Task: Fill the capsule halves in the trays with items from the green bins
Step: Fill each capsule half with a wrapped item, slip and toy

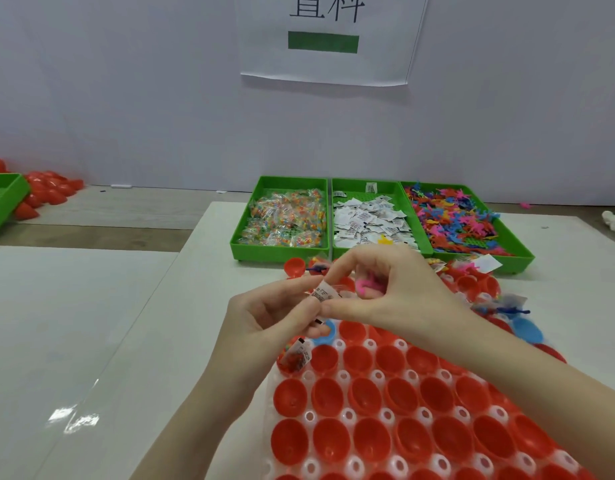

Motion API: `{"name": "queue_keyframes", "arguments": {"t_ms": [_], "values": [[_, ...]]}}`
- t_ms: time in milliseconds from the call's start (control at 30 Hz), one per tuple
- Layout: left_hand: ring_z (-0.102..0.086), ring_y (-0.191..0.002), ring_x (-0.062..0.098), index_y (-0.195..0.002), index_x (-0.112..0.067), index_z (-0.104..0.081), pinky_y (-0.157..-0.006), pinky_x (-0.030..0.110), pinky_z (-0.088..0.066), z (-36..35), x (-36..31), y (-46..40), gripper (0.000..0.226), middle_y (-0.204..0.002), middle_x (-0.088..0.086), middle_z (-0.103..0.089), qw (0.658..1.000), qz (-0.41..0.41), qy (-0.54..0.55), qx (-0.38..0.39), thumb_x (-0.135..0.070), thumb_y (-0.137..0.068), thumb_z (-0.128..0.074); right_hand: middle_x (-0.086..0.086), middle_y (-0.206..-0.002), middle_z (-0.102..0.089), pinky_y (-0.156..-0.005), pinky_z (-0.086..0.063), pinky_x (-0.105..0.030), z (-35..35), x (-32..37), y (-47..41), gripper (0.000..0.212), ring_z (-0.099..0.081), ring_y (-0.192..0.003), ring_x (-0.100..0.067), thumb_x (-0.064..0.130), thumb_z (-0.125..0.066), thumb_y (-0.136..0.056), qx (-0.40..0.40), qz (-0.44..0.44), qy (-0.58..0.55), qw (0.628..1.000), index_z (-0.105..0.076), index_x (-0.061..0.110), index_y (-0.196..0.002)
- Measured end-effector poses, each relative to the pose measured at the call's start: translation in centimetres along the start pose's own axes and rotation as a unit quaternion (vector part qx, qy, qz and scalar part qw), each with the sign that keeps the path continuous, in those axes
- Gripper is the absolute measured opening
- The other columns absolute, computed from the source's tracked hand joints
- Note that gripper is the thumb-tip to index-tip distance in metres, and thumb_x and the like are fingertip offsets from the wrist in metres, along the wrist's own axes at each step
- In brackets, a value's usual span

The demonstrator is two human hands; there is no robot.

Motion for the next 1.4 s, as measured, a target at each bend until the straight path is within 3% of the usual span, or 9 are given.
{"name": "queue_keyframes", "arguments": {"t_ms": [133,200,300,433,667,800,1067,1233,1400], "values": [[-0.065,-0.055,0.013,-0.091,-0.025,-0.068,-0.055,0.018,-0.051,0.6,-0.1,0.0,0.031,-0.063,0.006,-0.067,0.999,-0.004,0.019,-0.037,-0.017,-0.061,-0.067,0.016,-0.061,-0.042,-0.063,-0.043,-0.014,-0.5,-1.2,1.0,0.046,-0.043,-0.061,-0.003,0.009,-0.073,-0.074,0.066,-0.061,-0.152,0.984,-0.058,0.03,-0.111],[-0.065,-0.055,0.013,-0.084,-0.025,-0.063,-0.054,0.018,-0.051,0.9,-0.4,0.0,0.023,-0.063,0.006,-0.067,0.998,-0.017,0.006,-0.054,-0.012,-0.066,-0.068,0.016,-0.065,-0.049,-0.079,-0.05,-0.016,-0.6,-1.6,1.1,0.044,-0.052,-0.068,-0.002,-0.002,-0.058,-0.084,0.073,-0.079,-0.228,0.968,-0.056,0.029,-0.116],[-0.062,-0.05,0.008,-0.076,-0.022,-0.062,-0.051,0.014,-0.048,0.6,-1.2,0.1,0.025,-0.059,0.002,-0.067,0.997,-0.042,-0.03,-0.053,0.003,-0.077,-0.062,0.014,-0.064,-0.058,-0.085,-0.054,-0.025,-0.5,-1.8,1.5,0.045,-0.059,-0.067,-0.002,-0.012,-0.036,-0.091,0.076,-0.085,-0.312,0.943,-0.056,0.019,-0.115],[-0.064,-0.052,0.007,-0.072,-0.026,-0.075,-0.052,0.013,-0.048,0.2,-1.6,0.3,0.033,-0.064,-0.003,-0.07,0.996,-0.054,-0.056,-0.038,0.002,-0.08,-0.06,0.001,-0.078,-0.071,-0.071,-0.054,-0.021,0.6,-1.0,2.0,0.048,-0.068,-0.075,-0.012,-0.006,-0.052,-0.082,0.042,-0.049,-0.323,0.944,-0.052,0.021,-0.122],[-0.065,-0.057,0.003,-0.077,-0.038,-0.075,-0.056,0.011,-0.049,-0.7,-1.7,0.6,0.023,-0.07,-0.006,-0.072,0.997,-0.054,-0.05,-0.023,-0.022,-0.066,-0.063,-0.005,-0.094,-0.074,-0.071,-0.055,-0.02,0.9,-1.0,2.6,0.032,-0.07,-0.089,-0.015,0.015,-0.064,-0.063,0.009,-0.068,-0.409,0.91,-0.072,0.018,-0.094],[-0.065,-0.056,0.004,-0.08,-0.041,-0.074,-0.057,0.012,-0.049,-1.1,-1.8,0.8,0.025,-0.07,-0.006,-0.072,0.998,-0.05,-0.042,-0.011,-0.029,-0.06,-0.065,0.005,-0.099,-0.073,-0.084,-0.048,-0.012,0.6,-0.7,2.5,0.035,-0.065,-0.098,-0.002,0.025,-0.06,-0.066,0.009,-0.07,-0.376,0.924,-0.069,0.023,-0.099],[-0.063,-0.051,0.003,-0.072,-0.035,-0.076,-0.055,0.011,-0.049,-1.1,-1.7,0.9,0.021,-0.063,-0.007,-0.07,0.999,-0.038,-0.006,0.005,-0.027,-0.055,-0.067,0.014,-0.105,-0.069,-0.073,-0.044,-0.002,-0.4,-0.6,2.7,0.039,-0.062,-0.098,0.006,0.017,-0.054,-0.074,0.007,-0.054,-0.339,0.939,-0.063,0.018,-0.112],[-0.062,-0.052,0.002,-0.076,-0.036,-0.075,-0.058,0.011,-0.049,-1.1,-2.0,0.8,0.022,-0.063,-0.006,-0.07,0.998,-0.054,-0.027,0.014,-0.026,-0.058,-0.066,0.024,-0.103,-0.067,-0.086,-0.045,-0.01,-0.1,-0.7,3.0,0.032,-0.06,-0.105,0.006,0.008,-0.059,-0.085,-0.055,-0.007,-0.212,0.976,-0.065,0.034,-0.102],[-0.067,-0.059,0.009,-0.087,-0.027,-0.071,-0.059,0.015,-0.052,-0.7,-2.2,0.6,0.028,-0.067,-0.001,-0.072,0.996,-0.07,-0.058,0.003,-0.017,-0.062,-0.065,0.014,-0.089,-0.073,-0.087,-0.052,-0.026,0.7,-0.6,2.6,0.028,-0.067,-0.086,0.0,0.01,-0.07,-0.075,-0.079,-0.009,-0.153,0.985,-0.072,0.035,-0.088]]}}
Point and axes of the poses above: each hand's wrist, its own y-axis away from the middle knuckle, its own z-axis out of the back of the hand, x = y × z, the point moved 9 cm from there along -y, towards the middle knuckle
